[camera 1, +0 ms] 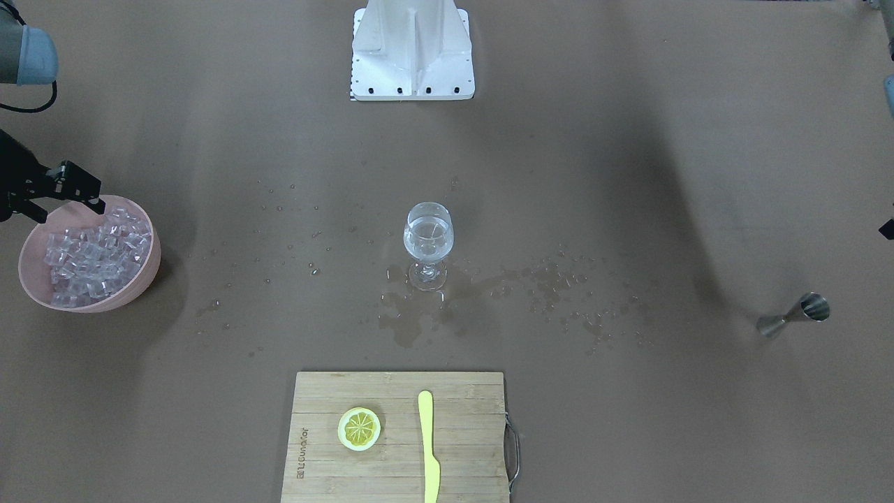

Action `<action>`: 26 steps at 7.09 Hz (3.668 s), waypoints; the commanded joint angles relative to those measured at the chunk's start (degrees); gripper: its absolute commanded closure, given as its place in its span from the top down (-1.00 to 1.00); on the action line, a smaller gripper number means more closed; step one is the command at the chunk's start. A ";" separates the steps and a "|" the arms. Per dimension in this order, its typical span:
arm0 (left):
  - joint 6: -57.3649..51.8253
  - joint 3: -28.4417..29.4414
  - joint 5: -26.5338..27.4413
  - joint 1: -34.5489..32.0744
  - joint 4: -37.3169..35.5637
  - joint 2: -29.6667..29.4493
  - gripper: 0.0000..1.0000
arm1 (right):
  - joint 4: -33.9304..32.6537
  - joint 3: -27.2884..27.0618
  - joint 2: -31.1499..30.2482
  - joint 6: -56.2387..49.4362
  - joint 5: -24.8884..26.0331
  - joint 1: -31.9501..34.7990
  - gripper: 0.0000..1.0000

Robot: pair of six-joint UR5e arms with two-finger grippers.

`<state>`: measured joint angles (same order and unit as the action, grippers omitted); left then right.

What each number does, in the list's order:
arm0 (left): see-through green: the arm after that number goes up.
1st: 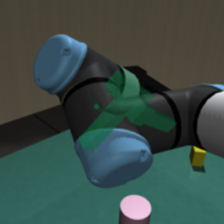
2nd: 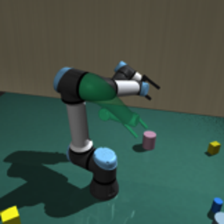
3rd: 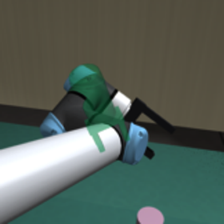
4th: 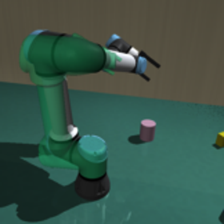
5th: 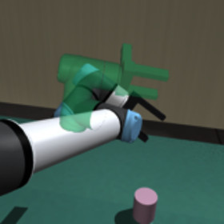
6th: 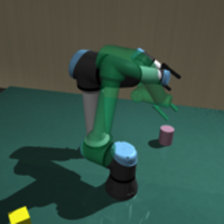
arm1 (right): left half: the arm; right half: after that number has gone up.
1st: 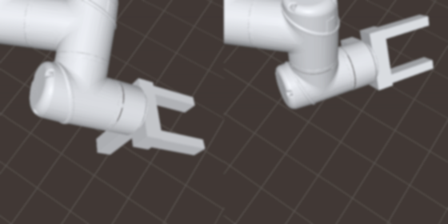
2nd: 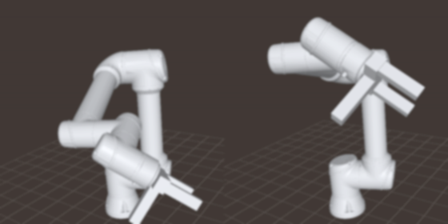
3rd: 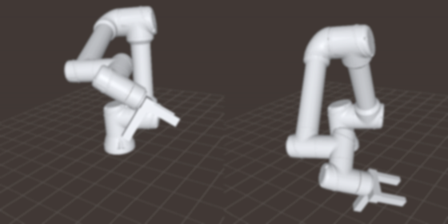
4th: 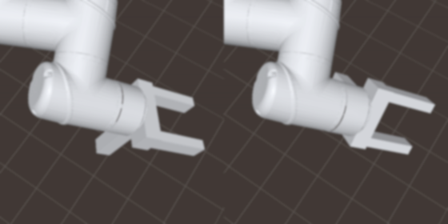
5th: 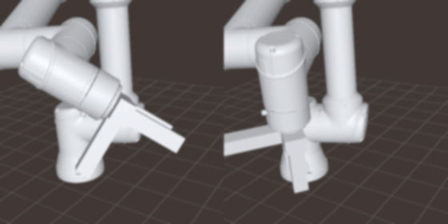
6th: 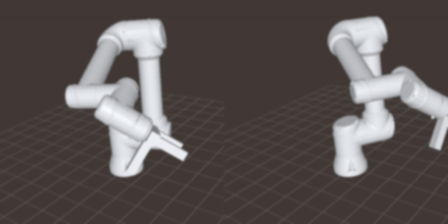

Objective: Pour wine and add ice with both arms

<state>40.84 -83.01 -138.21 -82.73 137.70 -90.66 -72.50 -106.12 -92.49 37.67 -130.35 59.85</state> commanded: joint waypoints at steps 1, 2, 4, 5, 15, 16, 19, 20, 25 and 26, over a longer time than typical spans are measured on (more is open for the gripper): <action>0.20 0.48 0.84 0.03 -0.15 -0.22 0.95 | -0.01 3.87 2.11 0.03 2.46 -0.34 1.00; 0.99 0.74 0.92 0.11 -0.15 -0.40 0.95 | -0.01 7.04 5.70 0.38 2.55 -0.34 0.99; 2.93 0.57 1.01 0.20 -0.76 -0.57 0.95 | -0.19 9.53 7.85 0.56 2.47 -0.34 0.97; 2.93 0.48 1.36 0.20 -0.76 -0.57 0.95 | -0.19 9.62 7.85 0.56 2.38 -0.34 0.95; 2.84 0.65 1.36 0.20 -0.68 -0.49 0.95 | -0.98 3.65 12.64 7.01 -0.52 -0.43 -1.00; 2.84 0.65 1.28 0.20 -0.68 -0.40 0.95 | -3.76 3.55 19.47 15.07 -0.26 -1.56 -1.00; 2.93 0.74 1.28 0.29 -0.68 -0.31 0.95 | -11.61 3.64 35.66 32.82 5.50 -9.44 -1.00; 2.84 0.92 1.28 0.29 -0.68 -0.31 0.95 | -11.79 4.16 40.06 38.30 9.46 -13.66 -1.00; 2.75 2.84 1.28 0.64 -0.33 -0.75 0.95 | -17.24 9.35 53.64 45.74 19.69 -22.05 -1.00; 2.75 2.85 1.28 0.82 -0.32 -0.75 0.95 | -17.24 9.35 53.55 45.56 19.78 -22.05 -1.00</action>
<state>43.60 -80.46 -136.93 -82.12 137.31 -91.32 -89.63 -96.90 -39.15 83.19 -110.97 38.08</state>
